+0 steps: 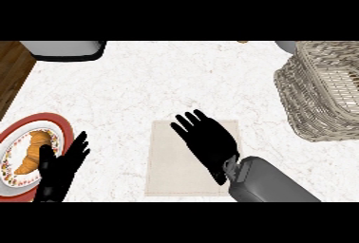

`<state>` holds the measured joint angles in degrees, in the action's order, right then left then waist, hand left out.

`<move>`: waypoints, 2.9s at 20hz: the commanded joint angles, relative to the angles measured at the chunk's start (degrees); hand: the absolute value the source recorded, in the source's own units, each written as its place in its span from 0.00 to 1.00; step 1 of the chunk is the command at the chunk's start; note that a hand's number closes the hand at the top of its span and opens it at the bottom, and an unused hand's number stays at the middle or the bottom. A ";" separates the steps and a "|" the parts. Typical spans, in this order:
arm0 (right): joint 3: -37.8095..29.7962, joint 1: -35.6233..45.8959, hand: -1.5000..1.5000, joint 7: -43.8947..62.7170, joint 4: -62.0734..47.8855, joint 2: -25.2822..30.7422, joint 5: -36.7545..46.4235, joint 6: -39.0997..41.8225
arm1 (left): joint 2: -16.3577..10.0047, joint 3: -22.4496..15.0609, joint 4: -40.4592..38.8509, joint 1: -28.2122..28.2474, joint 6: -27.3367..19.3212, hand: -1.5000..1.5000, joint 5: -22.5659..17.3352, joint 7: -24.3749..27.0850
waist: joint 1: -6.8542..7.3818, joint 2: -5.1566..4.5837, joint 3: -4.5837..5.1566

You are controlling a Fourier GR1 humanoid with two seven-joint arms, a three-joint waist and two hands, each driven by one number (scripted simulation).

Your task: Pick the bell pepper from the placemat and place it in the basket

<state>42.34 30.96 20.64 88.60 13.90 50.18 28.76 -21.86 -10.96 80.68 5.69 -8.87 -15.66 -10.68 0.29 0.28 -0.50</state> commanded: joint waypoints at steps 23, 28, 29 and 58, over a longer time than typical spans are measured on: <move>-5.01 -0.99 0.00 -9.91 -19.86 -7.77 15.93 -5.61 | 6.68 1.18 0.98 1.63 -0.21 0.50 6.82 -3.80 | 0.02 -0.29 0.49; -6.24 -2.42 0.00 -12.56 -21.77 -8.55 17.39 -7.21 | 3.59 4.88 -0.49 3.23 4.97 0.50 5.31 -1.37 | 0.10 -0.31 0.50; -7.65 -1.91 0.00 -11.34 -17.47 -7.89 16.49 -3.36 | 4.89 4.70 -2.68 1.15 4.32 0.50 5.47 -2.38 | -0.18 -0.27 0.51; -25.94 -32.16 1.00 -7.42 16.12 -13.40 -1.76 -25.82 | 6.48 7.11 0.92 6.26 4.15 0.50 6.82 -1.68 | -3.84 0.37 0.25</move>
<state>20.46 1.09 13.47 97.14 7.84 58.74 6.94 -16.48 -2.77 83.28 10.07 -4.34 -9.30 -11.63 -2.86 0.97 -0.59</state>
